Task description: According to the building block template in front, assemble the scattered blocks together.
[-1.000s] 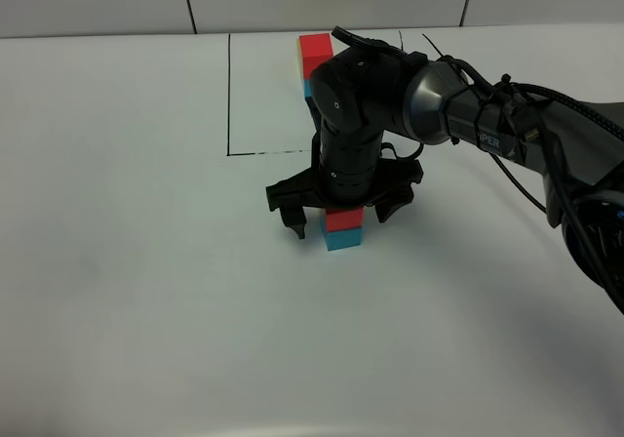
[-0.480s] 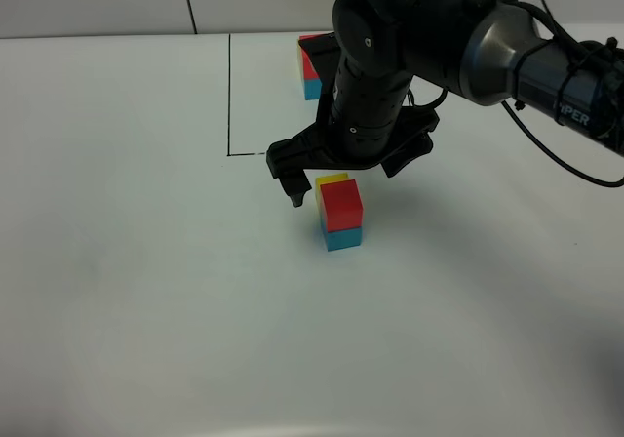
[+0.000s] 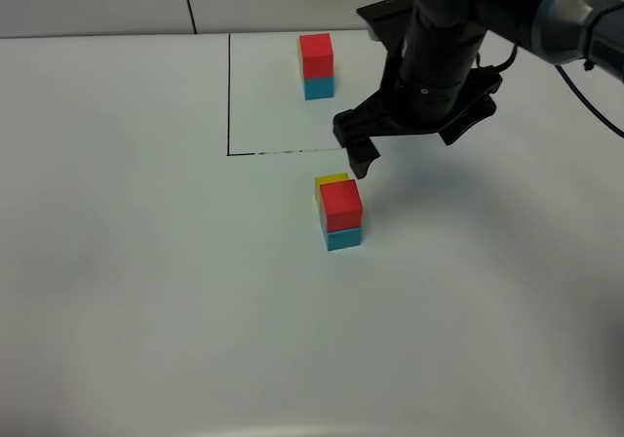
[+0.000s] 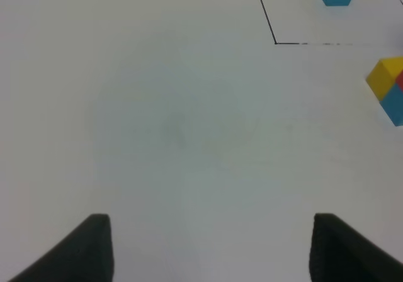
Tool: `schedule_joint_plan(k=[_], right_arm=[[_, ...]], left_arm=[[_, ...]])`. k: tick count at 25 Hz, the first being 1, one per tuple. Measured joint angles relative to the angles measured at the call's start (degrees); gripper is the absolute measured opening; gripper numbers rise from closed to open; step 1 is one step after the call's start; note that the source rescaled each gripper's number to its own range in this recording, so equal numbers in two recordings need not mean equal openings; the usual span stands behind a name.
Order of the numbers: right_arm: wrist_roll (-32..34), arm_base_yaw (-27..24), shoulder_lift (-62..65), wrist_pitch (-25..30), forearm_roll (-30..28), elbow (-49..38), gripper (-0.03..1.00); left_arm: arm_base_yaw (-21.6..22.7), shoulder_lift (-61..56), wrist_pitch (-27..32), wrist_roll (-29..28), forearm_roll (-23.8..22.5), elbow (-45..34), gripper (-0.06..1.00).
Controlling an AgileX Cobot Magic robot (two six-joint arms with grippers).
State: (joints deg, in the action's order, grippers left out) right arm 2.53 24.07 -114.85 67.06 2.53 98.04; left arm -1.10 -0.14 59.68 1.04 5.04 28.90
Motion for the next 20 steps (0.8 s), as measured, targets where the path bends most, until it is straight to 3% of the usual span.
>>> schedule_joint_plan(k=[6,10,14,20], right_arm=[[-5.3,-9.69,1.57,-0.45,4.43,-1.34,0.96],[-6.45,-14.61,8.1,-3.98,5.26,-8.75,0.95],[-6.45,-17.49,19.0,-8.81,5.21,-18.56,0.95],[-5.64,-17.78,38.13,-13.34,4.84,-31.77,0.95]], left_arm=[[0.0,0.0,0.0,0.03,0.0,0.0,0.41],[0.0,0.0,0.0,0.03,0.0,0.0,0.41],[0.0,0.0,0.0,0.03,0.0,0.0,0.41],[0.0,0.0,0.0,0.03,0.0,0.0,0.41]])
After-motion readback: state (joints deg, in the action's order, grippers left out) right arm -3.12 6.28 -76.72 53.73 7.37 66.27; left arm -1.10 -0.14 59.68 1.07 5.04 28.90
